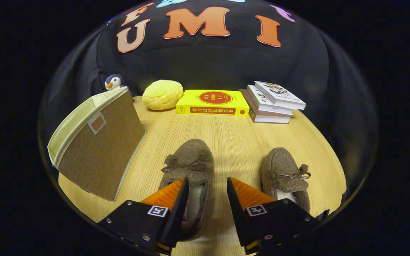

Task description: Open the storage box then place both shoes into the box .Put the left shoe in first, then the right shoe, with the right side of both shoes facing outward in a uniform manner.

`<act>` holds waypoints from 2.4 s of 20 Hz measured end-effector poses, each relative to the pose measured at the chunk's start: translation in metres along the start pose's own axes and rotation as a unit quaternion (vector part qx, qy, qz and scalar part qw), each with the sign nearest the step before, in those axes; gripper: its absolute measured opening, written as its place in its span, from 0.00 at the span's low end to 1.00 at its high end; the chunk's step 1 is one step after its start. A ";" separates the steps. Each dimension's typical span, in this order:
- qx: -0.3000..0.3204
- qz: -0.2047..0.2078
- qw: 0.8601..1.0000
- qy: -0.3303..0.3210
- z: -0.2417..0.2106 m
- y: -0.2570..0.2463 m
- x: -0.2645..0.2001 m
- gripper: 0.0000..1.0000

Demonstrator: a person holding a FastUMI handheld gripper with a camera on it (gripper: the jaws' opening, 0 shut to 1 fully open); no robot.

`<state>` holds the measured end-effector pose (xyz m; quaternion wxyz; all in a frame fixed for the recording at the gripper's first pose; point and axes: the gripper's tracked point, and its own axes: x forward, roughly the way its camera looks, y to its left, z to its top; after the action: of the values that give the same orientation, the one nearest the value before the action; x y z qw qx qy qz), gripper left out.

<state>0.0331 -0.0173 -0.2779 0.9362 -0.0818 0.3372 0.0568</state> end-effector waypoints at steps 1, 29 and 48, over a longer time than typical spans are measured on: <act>-0.002 0.003 1.000 -0.005 0.001 0.001 -0.001 0.61; 0.070 -0.021 0.997 -0.005 0.024 0.014 -0.021 0.01; 0.069 -0.011 0.993 -0.094 0.157 0.128 -0.110 0.01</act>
<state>0.0253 0.1326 -0.1031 0.9676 -0.0147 0.2502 0.0303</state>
